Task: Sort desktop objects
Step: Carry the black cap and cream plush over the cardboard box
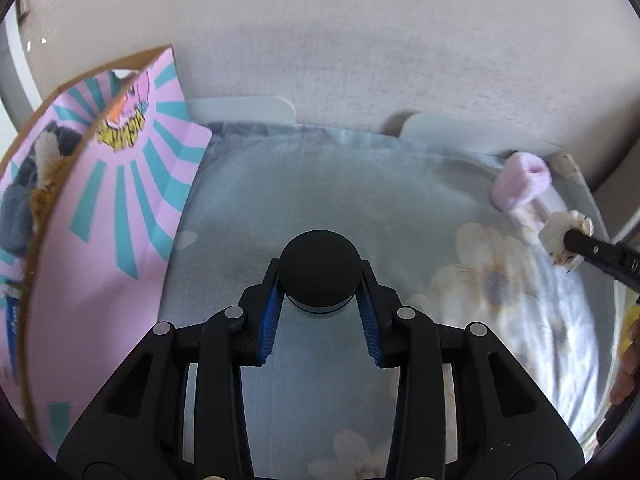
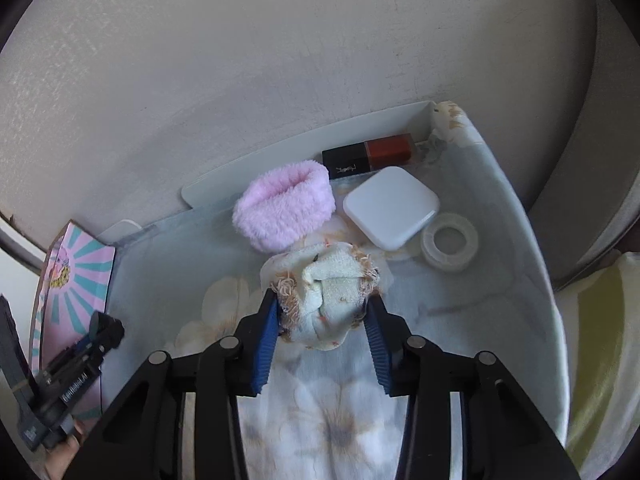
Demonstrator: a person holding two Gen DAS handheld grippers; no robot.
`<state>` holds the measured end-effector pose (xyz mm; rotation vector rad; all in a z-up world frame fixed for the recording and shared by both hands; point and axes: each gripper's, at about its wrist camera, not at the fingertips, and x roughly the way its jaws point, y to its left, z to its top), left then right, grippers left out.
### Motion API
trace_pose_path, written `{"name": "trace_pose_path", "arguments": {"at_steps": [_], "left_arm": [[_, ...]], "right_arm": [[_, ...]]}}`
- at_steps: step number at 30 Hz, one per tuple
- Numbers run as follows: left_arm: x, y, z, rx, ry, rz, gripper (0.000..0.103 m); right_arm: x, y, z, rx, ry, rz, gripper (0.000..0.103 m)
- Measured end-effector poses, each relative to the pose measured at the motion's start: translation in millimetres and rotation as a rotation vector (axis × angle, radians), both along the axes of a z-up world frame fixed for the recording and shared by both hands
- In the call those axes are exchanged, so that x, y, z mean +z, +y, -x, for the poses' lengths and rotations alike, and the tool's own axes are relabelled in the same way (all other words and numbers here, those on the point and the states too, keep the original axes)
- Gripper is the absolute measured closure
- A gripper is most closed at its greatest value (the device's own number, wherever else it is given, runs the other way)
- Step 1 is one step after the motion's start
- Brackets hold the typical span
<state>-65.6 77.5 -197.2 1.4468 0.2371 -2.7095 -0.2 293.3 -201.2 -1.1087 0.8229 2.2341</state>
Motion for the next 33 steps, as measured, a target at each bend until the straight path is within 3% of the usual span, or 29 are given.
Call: {"name": "trace_pose_path", "arguments": {"at_steps": [5, 11, 22, 25, 33], "left_arm": [[20, -3, -3, -0.047, -0.032, -0.025, 0.071], [58, -13, -17, -0.093, -0.024, -0.023, 0.071], [122, -71, -25, -0.024, 0.058, 0.005, 0.071], [125, -92, -29, 0.011, 0.046, -0.002, 0.071], [122, -140, -51, 0.089, 0.021, 0.016, 0.071]], "right_arm": [[17, -15, -19, -0.003, 0.004, 0.020, 0.065], [49, -31, -8, 0.035, 0.024, -0.009, 0.065], [110, -82, 71, 0.259, 0.070, -0.107, 0.065], [123, -103, 98, 0.363, 0.040, -0.159, 0.065], [138, -158, 169, 0.593, 0.063, -0.131, 0.065]]}}
